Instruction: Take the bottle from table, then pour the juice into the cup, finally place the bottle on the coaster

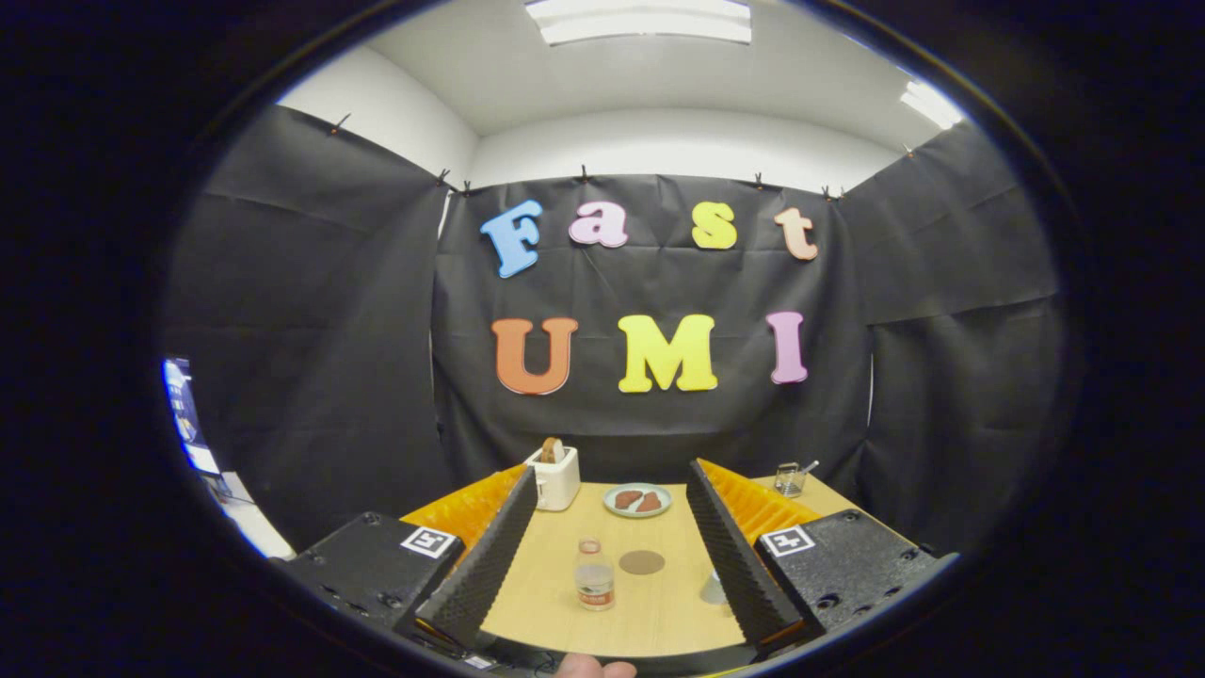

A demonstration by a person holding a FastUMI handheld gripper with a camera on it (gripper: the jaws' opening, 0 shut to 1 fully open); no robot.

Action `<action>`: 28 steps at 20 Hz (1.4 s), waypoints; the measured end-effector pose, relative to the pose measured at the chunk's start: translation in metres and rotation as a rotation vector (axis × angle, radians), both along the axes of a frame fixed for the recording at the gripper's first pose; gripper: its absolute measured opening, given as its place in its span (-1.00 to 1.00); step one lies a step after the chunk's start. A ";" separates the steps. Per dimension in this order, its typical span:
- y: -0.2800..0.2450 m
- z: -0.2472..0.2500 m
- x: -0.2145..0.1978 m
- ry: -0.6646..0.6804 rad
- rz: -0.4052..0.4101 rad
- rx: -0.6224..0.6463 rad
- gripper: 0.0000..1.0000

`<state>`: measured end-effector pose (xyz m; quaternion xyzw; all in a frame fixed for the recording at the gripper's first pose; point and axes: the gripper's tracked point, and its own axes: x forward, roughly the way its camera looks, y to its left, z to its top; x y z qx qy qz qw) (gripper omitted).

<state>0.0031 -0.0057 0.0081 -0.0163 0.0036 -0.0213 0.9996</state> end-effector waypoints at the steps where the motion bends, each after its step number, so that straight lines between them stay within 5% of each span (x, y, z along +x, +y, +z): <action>1: 0.000 -0.006 0.001 0.012 -0.005 -0.004 1.00; 13: 0.011 -0.063 0.029 -0.018 0.006 0.066 1.00; 28: 0.005 -0.259 0.084 0.149 -0.069 -0.025 1.00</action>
